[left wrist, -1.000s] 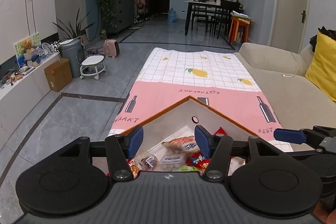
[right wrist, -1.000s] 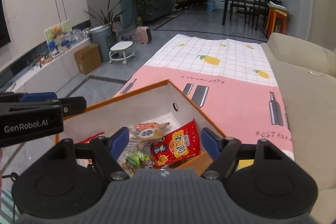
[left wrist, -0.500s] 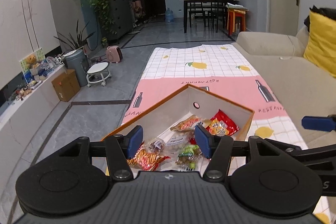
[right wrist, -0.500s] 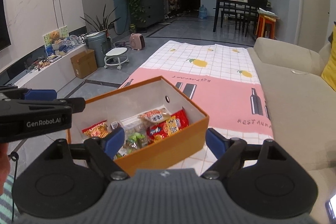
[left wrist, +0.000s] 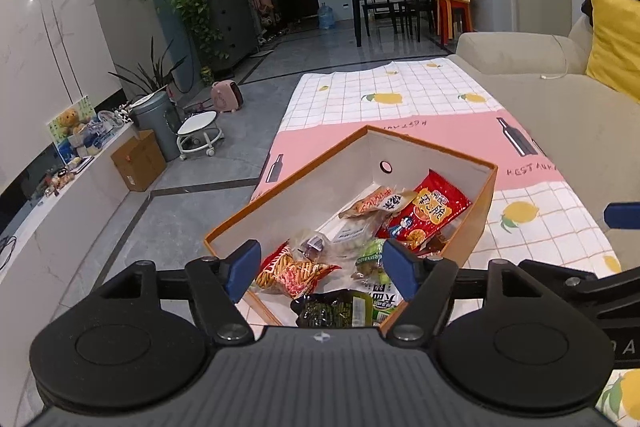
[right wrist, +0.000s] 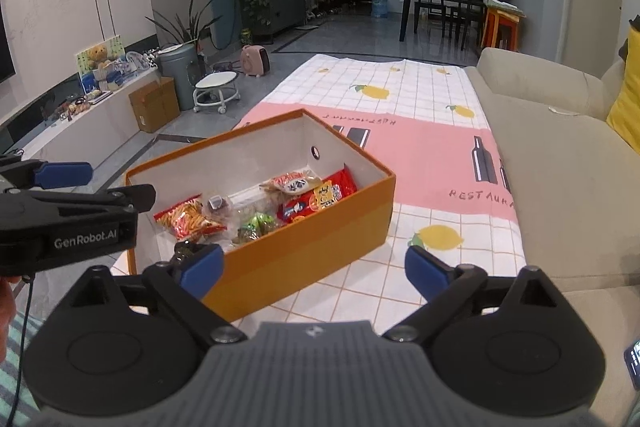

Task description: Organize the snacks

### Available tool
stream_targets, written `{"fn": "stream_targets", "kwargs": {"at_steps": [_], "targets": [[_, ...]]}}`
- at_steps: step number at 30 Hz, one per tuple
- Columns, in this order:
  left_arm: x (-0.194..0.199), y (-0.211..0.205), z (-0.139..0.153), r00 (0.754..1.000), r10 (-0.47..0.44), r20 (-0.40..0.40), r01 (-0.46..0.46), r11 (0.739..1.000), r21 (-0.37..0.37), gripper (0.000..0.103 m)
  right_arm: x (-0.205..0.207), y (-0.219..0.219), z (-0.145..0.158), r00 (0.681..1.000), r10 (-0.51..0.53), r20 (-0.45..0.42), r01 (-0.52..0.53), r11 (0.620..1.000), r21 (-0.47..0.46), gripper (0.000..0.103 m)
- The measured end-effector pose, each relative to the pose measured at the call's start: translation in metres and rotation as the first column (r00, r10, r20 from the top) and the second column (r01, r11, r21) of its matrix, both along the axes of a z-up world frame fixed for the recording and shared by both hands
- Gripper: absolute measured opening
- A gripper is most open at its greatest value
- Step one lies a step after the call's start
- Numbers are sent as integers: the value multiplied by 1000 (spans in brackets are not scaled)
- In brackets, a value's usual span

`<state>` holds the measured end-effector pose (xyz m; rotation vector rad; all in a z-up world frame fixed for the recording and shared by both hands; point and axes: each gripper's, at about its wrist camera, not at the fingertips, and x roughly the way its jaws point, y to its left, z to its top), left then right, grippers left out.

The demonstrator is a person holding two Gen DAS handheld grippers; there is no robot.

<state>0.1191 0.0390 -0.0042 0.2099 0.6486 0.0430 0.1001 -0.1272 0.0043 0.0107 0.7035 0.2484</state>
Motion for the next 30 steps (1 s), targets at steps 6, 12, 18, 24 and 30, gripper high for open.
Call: {"fn": "stream_targets", "kwargs": {"at_steps": [6, 12, 18, 24, 30], "targets": [[1, -5, -11, 999, -10, -38, 10, 1000, -5, 84, 3, -2, -6, 1000, -4, -11, 4, 1000, -1, 97], [4, -3, -17, 997, -1, -80, -1, 1000, -28, 84, 7, -2, -14, 999, -11, -33, 11, 1000, -7, 97], [3, -1, -17, 996, 8, -88, -11, 999, -32, 84, 8, -1, -16, 999, -13, -36, 12, 1000, -11, 97], [3, -1, -15, 996, 7, -86, -10, 999, -34, 84, 7, 0, -15, 1000, -8, -30, 8, 1000, -17, 97], [3, 0, -16, 996, 8, -87, -11, 999, -35, 84, 7, 0, -15, 1000, -9, -29, 8, 1000, -18, 97]]}}
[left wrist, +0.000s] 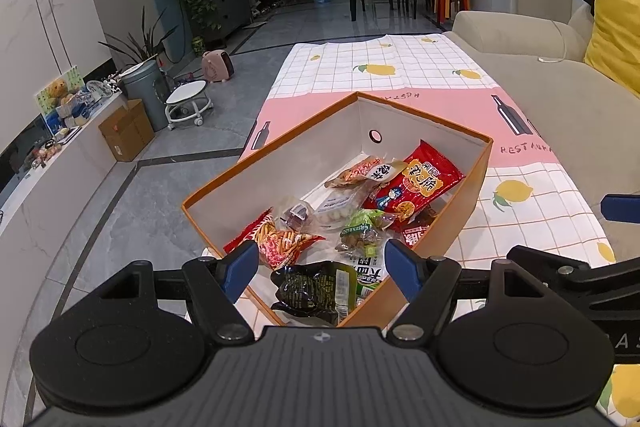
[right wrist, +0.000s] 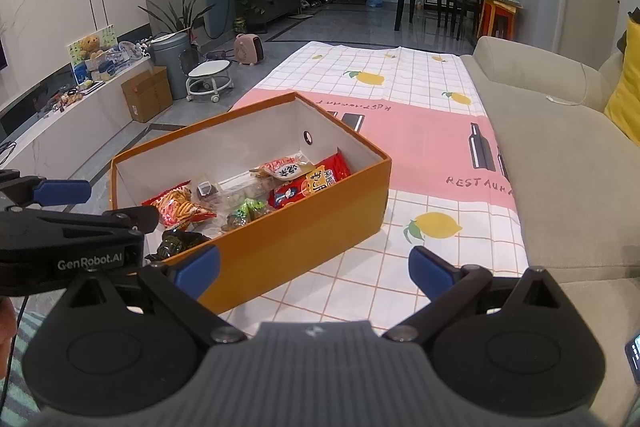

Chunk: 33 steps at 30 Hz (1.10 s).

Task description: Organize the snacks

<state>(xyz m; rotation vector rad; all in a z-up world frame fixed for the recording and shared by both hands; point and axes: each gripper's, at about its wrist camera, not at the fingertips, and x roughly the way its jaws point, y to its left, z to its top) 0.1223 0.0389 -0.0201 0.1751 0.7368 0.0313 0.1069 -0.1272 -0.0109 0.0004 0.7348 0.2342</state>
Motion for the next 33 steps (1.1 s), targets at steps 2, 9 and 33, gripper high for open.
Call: {"fn": "stream_targets", "kwargs": {"at_steps": [2, 9, 33], "targets": [[0, 0, 0, 1000, 0, -2, 0, 1000, 1, 84, 0, 0, 0, 1000, 0, 1, 0, 1000, -2, 97], [0, -3, 1, 1000, -1, -5, 1, 1000, 1, 84, 0, -1, 0, 1000, -3, -3, 3, 1000, -8, 98], [0, -9, 1, 1000, 1, -9, -1, 1000, -4, 84, 0, -1, 0, 1000, -6, -1, 6, 1000, -17, 98]]}}
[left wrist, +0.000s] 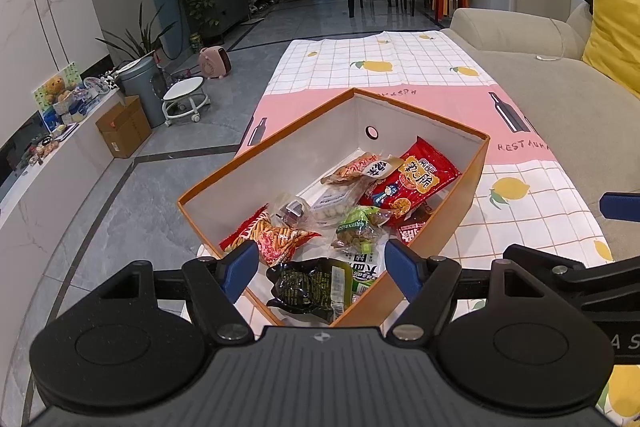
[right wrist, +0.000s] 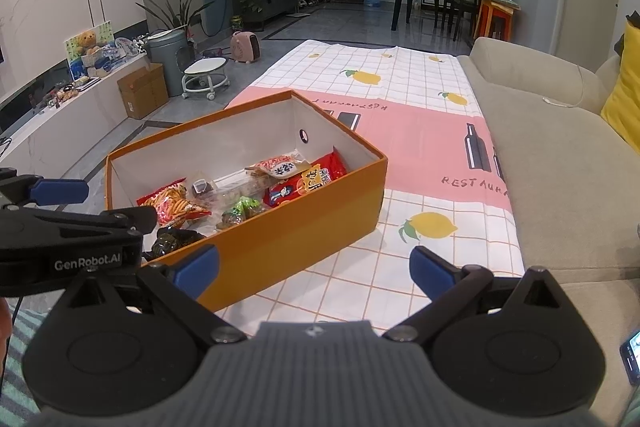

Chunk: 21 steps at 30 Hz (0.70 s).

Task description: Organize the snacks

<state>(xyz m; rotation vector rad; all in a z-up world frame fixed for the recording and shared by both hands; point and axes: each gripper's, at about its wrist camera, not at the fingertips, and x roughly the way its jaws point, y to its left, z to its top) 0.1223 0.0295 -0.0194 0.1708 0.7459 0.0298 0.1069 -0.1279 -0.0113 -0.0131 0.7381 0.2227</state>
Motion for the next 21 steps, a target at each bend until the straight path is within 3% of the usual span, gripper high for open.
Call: {"fn": "stream_targets", "kwargs": {"at_steps": [21], "targets": [[1, 2, -1, 1000, 13, 5, -13, 1000, -22, 87, 2, 3, -1, 1000, -6, -18, 6, 1000, -26, 99]]}}
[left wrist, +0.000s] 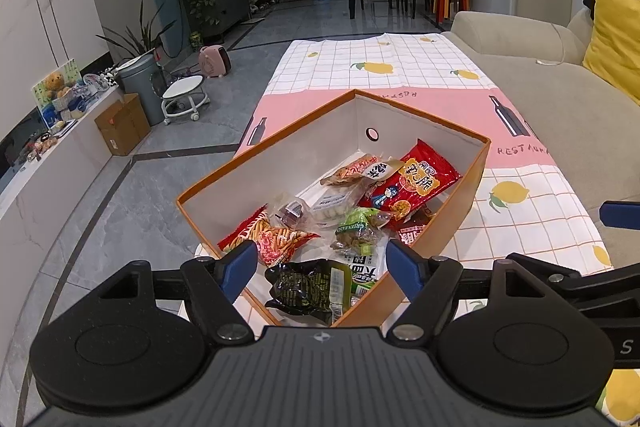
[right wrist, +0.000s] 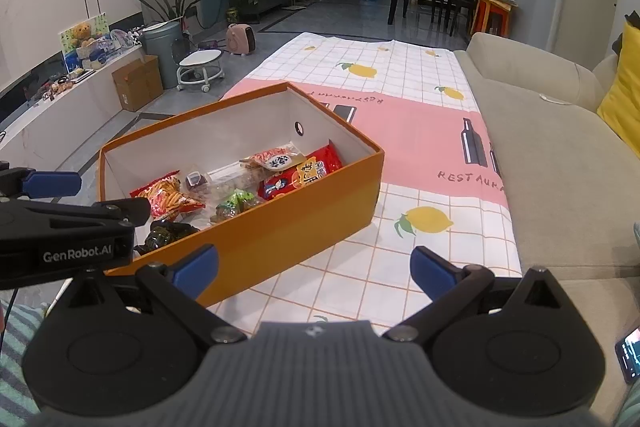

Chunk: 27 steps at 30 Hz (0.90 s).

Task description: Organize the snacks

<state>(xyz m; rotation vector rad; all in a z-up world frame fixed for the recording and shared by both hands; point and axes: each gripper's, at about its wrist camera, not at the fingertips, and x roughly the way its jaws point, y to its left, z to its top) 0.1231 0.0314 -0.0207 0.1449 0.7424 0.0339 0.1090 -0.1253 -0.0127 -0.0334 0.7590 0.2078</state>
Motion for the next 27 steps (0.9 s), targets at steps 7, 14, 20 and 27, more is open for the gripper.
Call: {"fn": "stream_targets", "kwargs": {"at_steps": [7, 14, 20, 27], "targets": [[1, 2, -2, 1000, 21, -6, -21, 1000, 9, 88, 1, 0, -1, 1000, -2, -6, 2, 1000, -6, 99], [2, 8, -2, 999, 35, -7, -35, 999, 4, 88, 2, 0, -2, 1000, -10, -12, 10, 1000, -11, 99], [1, 11, 1, 999, 39, 3, -39, 999, -9, 88, 2, 0, -1, 1000, -14, -10, 14, 1000, -15, 99], [-1, 11, 3, 999, 39, 14, -39, 999, -19, 88, 0, -2, 0, 1000, -20, -9, 20, 1000, -15, 99]]}}
